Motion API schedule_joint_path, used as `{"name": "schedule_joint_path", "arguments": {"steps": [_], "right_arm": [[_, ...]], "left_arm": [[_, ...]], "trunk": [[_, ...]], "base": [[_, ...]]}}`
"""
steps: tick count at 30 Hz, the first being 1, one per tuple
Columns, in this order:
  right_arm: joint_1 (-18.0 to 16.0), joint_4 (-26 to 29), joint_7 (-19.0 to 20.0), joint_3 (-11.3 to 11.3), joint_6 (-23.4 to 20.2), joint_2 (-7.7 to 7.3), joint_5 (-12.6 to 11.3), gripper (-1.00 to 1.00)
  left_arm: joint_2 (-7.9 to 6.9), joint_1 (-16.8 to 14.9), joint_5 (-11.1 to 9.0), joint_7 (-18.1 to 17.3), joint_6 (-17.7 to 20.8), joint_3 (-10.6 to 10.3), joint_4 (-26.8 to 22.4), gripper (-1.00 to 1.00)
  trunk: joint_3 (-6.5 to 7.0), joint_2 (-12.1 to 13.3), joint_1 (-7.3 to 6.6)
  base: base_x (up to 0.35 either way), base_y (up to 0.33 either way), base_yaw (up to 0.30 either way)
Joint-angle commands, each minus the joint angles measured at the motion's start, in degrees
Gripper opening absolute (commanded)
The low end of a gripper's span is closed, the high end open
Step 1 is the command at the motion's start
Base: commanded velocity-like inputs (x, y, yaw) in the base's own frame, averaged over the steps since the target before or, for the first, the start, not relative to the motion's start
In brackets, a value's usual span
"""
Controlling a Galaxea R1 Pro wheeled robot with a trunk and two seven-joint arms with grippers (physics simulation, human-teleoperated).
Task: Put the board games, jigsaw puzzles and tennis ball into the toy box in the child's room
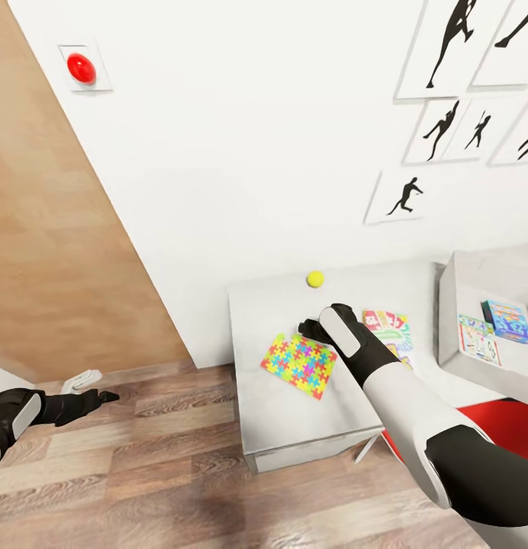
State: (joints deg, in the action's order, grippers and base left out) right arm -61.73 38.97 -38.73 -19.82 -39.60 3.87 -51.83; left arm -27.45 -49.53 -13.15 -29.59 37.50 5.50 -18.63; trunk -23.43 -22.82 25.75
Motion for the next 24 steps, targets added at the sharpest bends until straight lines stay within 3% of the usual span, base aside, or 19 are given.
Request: {"name": "schedule_joint_path", "arguments": {"steps": [1, 24], "right_arm": [[-0.1, 0.1, -0.6, -0.2, 0.0, -0.03, -0.6, 1.0], [0.0, 0.1, -0.5, -0.2, 0.0, 0.09, -0.5, 1.0]], "left_arm": [[0.01, 0.0, 0.0, -0.1, 0.4, 0.3, 0.0, 1.0], [0.02, 0.0, 0.0, -0.1, 0.4, 0.3, 0.0, 1.0]], "trunk": [[-0.1, -0.1, 0.03], [-0.13, -0.1, 0.03]], "base": [[0.043, 0.007, 0.0], [0.094, 0.057, 0.0]]}}
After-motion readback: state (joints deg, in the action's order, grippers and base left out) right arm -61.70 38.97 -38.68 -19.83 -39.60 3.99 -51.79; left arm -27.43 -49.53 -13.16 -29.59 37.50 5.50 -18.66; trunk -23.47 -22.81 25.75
